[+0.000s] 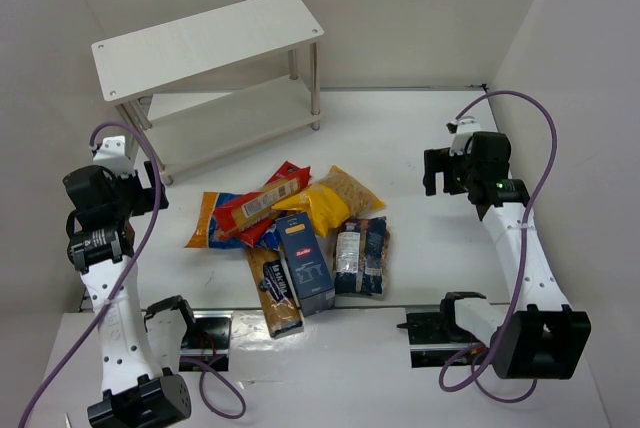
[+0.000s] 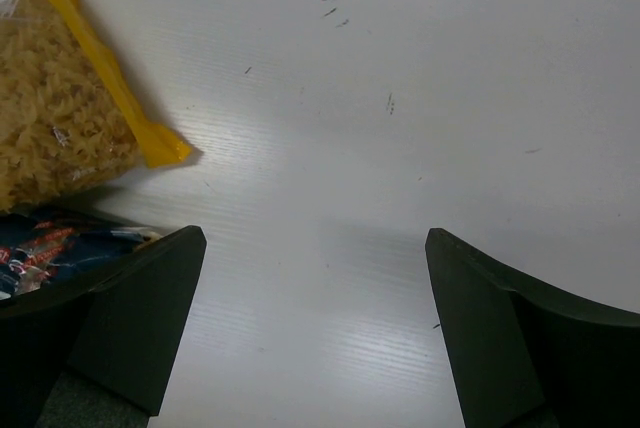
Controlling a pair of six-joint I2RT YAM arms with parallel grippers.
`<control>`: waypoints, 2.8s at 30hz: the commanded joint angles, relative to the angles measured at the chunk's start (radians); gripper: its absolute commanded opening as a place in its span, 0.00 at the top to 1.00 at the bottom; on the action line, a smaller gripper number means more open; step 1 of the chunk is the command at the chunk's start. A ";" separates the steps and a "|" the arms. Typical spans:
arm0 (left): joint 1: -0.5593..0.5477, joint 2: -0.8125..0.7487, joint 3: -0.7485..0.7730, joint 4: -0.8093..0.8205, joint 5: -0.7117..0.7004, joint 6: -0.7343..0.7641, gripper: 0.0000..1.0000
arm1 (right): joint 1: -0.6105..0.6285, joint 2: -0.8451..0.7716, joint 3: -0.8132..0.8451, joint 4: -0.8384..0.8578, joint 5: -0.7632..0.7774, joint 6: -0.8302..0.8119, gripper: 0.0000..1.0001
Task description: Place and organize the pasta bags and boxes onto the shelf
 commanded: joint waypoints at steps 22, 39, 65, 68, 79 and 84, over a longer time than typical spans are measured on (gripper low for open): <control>0.006 0.020 -0.002 0.011 0.000 0.031 0.00 | 0.755 0.537 0.527 -0.096 -0.235 -0.221 0.00; 0.006 0.047 -0.002 0.011 0.019 0.031 0.00 | 0.845 0.560 0.519 -0.291 -0.411 -0.224 0.00; 0.006 0.066 -0.002 0.011 0.019 0.031 0.00 | 0.848 0.485 0.431 -0.006 -0.066 -0.106 0.00; 0.006 0.066 -0.002 0.011 0.019 0.031 0.00 | 0.830 0.537 0.398 0.023 -0.097 -0.124 0.00; 0.006 0.075 -0.002 0.011 0.019 0.031 0.00 | 0.767 0.684 0.355 0.075 -0.083 -0.155 0.00; 0.006 0.066 -0.002 0.011 0.019 0.040 0.00 | 0.756 0.693 0.365 0.045 -0.065 -0.155 0.00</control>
